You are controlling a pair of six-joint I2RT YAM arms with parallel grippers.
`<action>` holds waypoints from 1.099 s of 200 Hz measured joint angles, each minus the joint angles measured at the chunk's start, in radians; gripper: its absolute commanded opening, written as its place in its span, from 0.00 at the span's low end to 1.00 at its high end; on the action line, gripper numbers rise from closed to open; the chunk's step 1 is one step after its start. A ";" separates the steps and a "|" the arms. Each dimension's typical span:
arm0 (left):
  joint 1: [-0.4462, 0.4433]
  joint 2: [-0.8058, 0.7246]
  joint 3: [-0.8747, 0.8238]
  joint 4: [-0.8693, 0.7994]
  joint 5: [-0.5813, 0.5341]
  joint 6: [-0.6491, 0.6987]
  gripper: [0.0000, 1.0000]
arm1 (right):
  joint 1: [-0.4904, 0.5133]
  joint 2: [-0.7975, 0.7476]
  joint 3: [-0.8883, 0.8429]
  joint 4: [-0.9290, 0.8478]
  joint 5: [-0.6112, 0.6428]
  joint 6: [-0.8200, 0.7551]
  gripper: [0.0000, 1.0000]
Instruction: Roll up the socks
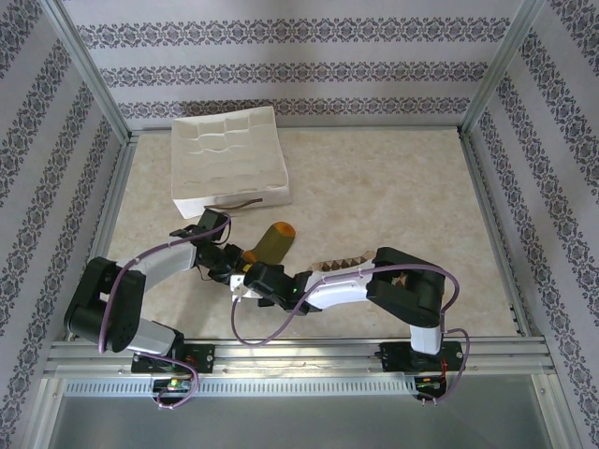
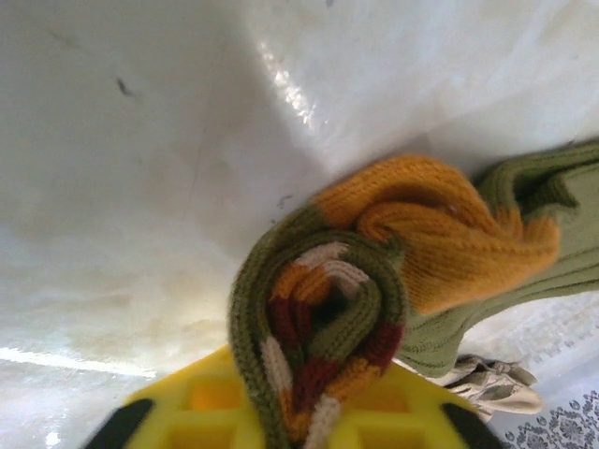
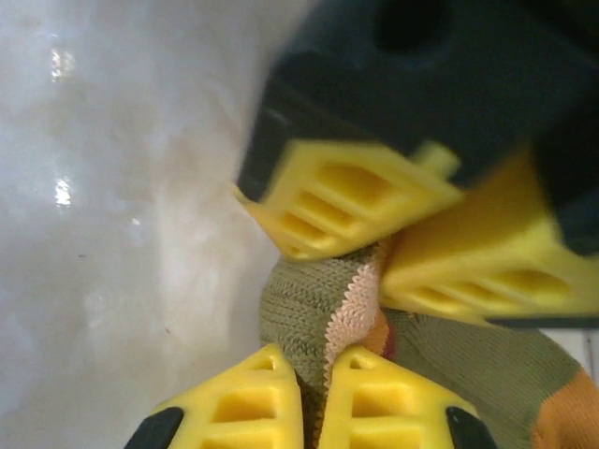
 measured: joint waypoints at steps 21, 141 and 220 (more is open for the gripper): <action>0.009 -0.047 0.000 -0.025 0.001 0.003 0.66 | -0.036 -0.008 0.000 -0.001 -0.071 0.031 0.00; 0.105 -0.205 -0.026 -0.024 0.026 -0.002 0.66 | -0.316 0.004 0.034 -0.032 -0.712 0.295 0.00; 0.078 -0.125 -0.062 0.147 0.091 -0.009 0.61 | -0.487 0.129 0.112 -0.045 -1.128 0.564 0.00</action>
